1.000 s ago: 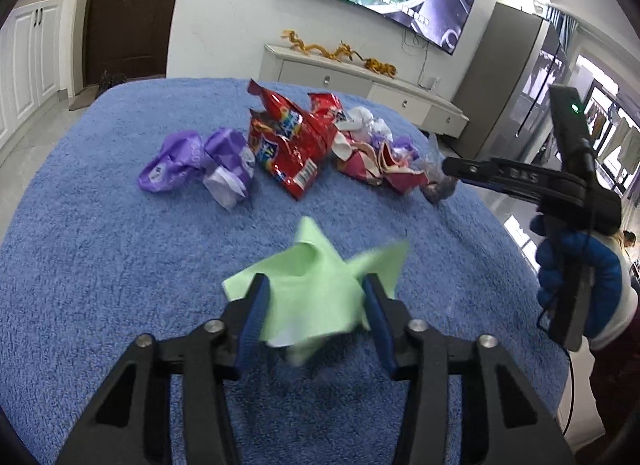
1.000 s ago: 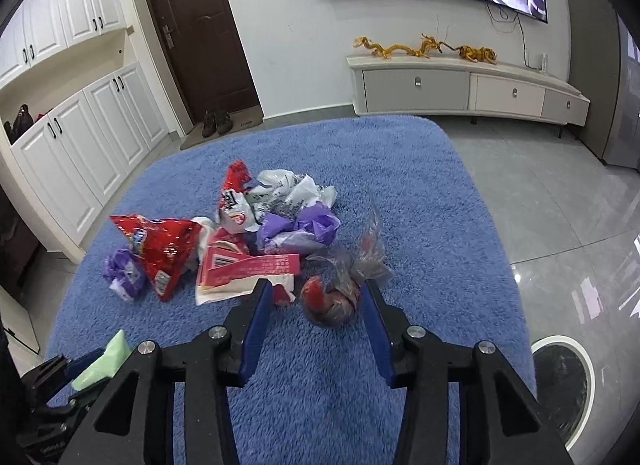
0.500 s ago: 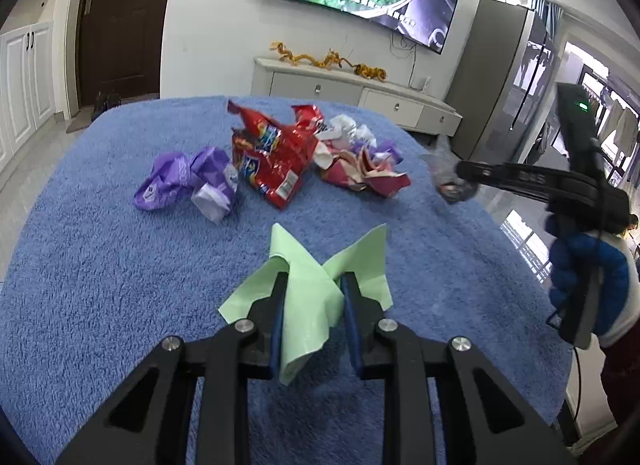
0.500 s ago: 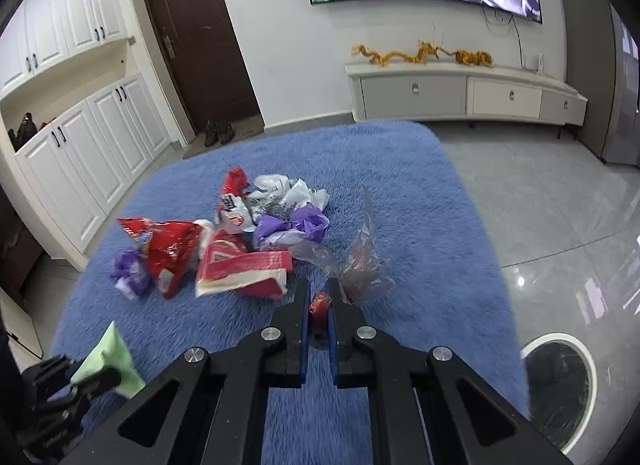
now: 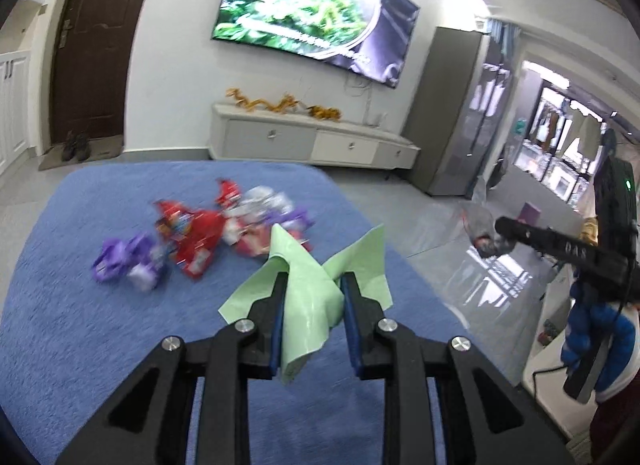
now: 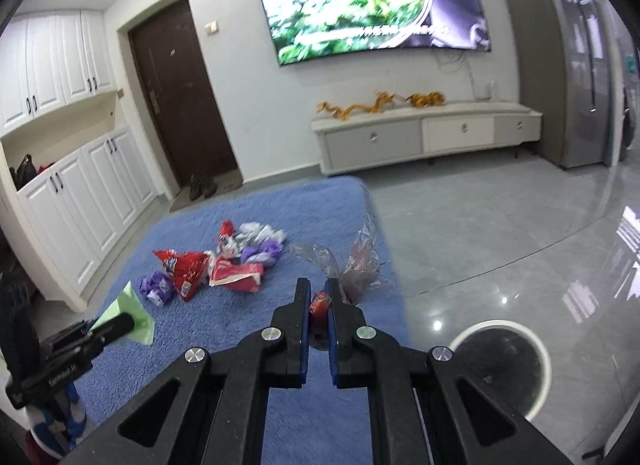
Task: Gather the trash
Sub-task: 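Carry the green paper and clear wrapper over the bin and release both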
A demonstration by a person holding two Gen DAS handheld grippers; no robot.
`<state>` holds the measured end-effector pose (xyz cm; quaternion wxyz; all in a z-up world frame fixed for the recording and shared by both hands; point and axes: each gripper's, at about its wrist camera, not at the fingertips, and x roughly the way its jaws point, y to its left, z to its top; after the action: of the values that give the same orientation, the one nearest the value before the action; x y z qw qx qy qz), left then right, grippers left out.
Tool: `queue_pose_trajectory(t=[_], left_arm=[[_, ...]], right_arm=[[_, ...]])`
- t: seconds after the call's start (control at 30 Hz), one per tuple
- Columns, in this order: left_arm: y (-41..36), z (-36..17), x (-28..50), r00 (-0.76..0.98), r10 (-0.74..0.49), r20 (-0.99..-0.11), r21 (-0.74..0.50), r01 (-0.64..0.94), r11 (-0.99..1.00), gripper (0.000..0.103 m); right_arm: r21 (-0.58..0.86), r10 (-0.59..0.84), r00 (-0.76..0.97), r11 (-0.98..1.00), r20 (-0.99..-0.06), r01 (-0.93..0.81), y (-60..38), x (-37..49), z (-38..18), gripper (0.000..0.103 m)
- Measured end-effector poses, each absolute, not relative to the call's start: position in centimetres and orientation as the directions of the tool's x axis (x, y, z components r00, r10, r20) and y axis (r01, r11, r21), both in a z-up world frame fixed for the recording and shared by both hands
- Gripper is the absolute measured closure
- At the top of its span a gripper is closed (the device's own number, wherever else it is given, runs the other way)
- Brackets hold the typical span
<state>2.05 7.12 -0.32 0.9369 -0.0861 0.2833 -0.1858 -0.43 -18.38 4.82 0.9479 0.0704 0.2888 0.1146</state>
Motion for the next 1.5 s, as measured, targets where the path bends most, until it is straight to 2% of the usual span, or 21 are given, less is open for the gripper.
queue_pose_trajectory(t=[0.27,0.6,1.03,1.5], left_arm=[[-0.5,2.7,3.1,0.715,-0.491,-0.497,-0.261,0.417,0.871,0.079],[-10.0,4.5,4.9,0.631,-0.574,-0.521,-0.236,0.54,0.808,0.079],[-20.5,0.3,9.2,0.503,-0.578,-0.643,-0.218,0.604,0.767,0.079],[-27.1,-4.9,13.8,0.407,-0.546,-0.732,-0.217,0.62,0.754,0.079]], right_arm=[[0.24,0.185,0.854,0.968,-0.487,-0.073,-24.1,-3.5,5.6,0.096],[0.326,0.131,0.868,0.945,-0.479,0.038,-31.2,-5.0,4.3,0.096],[0.464,0.103,0.837,0.865,-0.538,0.191,-39.9,-4.4,-2.0,0.096],[0.514,0.134,0.785,0.818,-0.605,0.258,-43.1,-1.3,-7.3,0.096]])
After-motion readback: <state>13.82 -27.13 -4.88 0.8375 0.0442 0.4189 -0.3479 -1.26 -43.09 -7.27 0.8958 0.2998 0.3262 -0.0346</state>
